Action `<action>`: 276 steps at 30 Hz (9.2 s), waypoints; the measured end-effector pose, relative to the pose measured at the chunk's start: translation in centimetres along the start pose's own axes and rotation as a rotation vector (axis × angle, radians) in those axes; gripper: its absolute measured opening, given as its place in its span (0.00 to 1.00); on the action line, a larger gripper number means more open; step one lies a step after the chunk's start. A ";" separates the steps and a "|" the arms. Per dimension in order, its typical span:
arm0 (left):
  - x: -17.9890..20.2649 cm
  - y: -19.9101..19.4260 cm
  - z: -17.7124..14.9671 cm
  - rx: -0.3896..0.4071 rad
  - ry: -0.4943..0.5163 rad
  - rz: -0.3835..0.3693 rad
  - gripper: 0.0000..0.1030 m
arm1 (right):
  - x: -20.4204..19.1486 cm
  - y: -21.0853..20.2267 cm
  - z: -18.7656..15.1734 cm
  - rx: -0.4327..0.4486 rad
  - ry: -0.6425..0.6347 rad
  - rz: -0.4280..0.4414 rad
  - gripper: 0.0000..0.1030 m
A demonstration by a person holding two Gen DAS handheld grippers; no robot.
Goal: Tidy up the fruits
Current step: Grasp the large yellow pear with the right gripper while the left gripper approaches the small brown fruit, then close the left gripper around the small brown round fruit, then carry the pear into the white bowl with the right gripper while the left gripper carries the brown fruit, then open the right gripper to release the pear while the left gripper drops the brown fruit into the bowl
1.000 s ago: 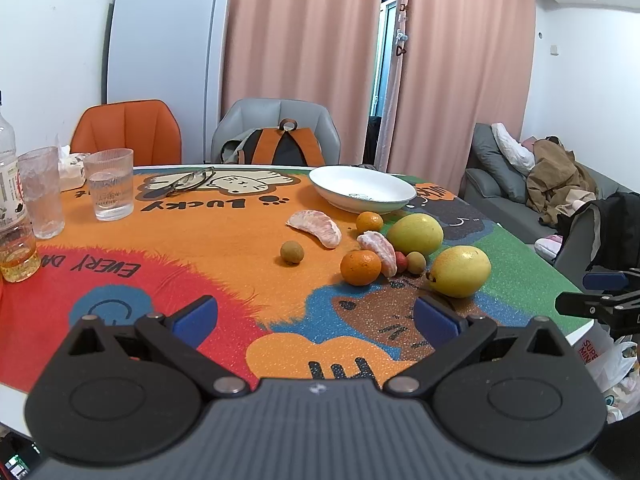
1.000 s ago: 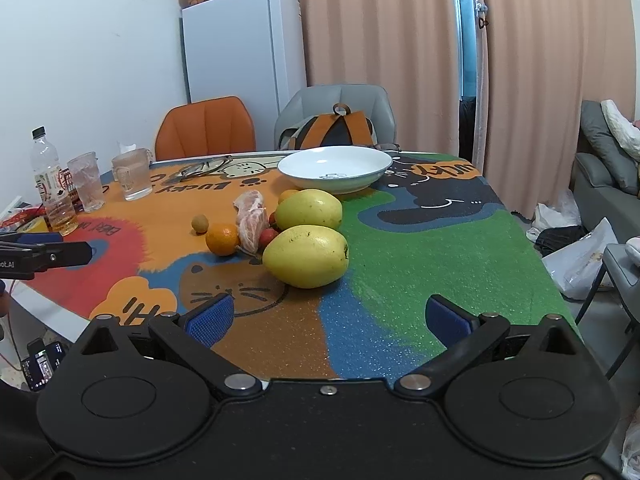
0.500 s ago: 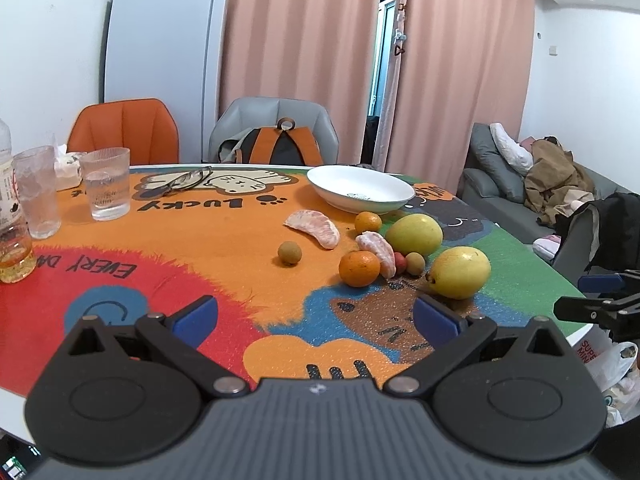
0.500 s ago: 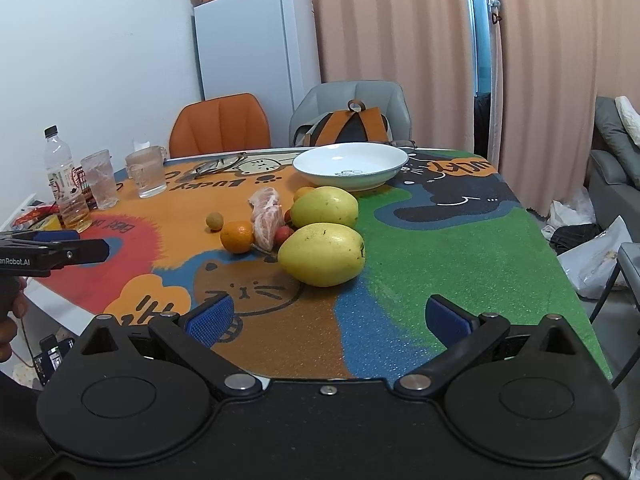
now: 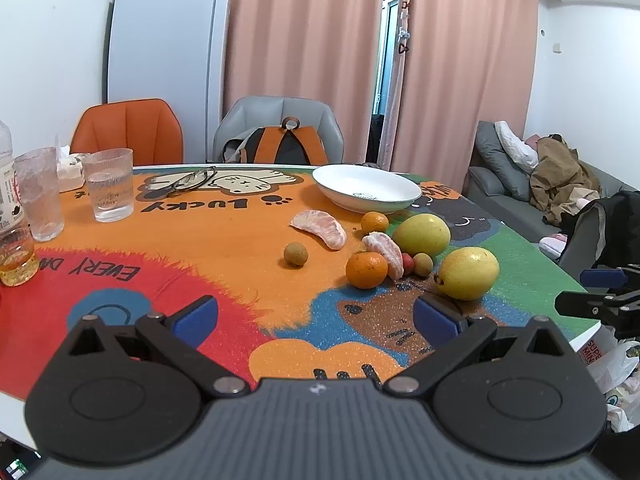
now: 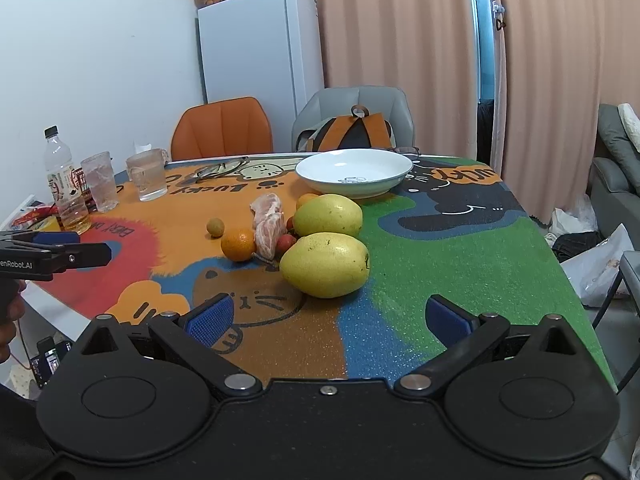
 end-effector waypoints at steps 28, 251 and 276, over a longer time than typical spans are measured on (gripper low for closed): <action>-1.3 7.3 1.8 -0.050 0.060 -0.005 1.00 | -2.1 7.7 1.5 -0.002 -0.056 0.017 1.00; -1.7 37.3 14.1 -0.297 0.206 -0.197 0.27 | 1.3 23.1 14.7 -0.096 -0.250 -0.013 0.91; -2.2 29.6 13.7 -0.183 0.201 -0.203 0.90 | -1.2 18.5 10.2 -0.162 -0.158 0.125 1.00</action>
Point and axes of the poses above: each gripper's, at about its wrist camera, not at the fingertips, and y roughly the way its jaws point, x to its right, z to its top, the point moved 2 cm from there along y, roughly the way its jaws point, and after that the axes turned 8 degrees about -z, right-handed, at the moved point
